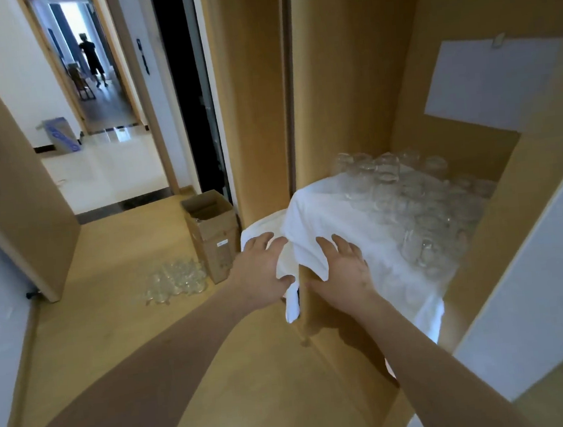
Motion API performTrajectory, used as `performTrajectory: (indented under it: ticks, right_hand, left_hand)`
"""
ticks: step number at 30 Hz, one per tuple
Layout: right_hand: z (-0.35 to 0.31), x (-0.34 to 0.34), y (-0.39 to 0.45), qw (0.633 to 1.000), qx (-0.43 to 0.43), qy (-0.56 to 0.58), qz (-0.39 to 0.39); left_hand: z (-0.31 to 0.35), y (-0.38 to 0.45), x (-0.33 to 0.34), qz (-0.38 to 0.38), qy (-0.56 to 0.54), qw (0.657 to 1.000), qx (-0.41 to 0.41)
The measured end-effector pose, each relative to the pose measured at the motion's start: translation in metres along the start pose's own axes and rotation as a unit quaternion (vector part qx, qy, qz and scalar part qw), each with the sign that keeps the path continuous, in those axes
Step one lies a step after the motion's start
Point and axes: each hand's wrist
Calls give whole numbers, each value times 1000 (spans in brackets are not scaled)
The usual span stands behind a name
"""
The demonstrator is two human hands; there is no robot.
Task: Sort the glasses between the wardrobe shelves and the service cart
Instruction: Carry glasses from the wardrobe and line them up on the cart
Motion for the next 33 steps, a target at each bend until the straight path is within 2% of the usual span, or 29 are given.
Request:
performTrajectory:
  ticks: [7, 16, 25, 33]
  right_hand:
    - [14, -27, 108, 997, 23, -27, 63]
    - [45, -55, 179, 989, 110, -33, 91]
    - [68, -71, 239, 964, 224, -16, 145]
    - [68, -87, 295, 930, 320, -21, 179]
  left_hand:
    - [-17, 131, -3, 19, -16, 999, 48]
    - [-10, 246, 18, 13, -46, 988, 149]
    - [2, 377, 25, 14, -46, 948, 315]
    - [-5, 473, 31, -36, -104, 919, 378]
Point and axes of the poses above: each hand's wrist, its own y-axis towards the middle knuckle, its own x-axis out of the palm, z = x × y, and after that the axes turned 13 degrees about x, right-handed
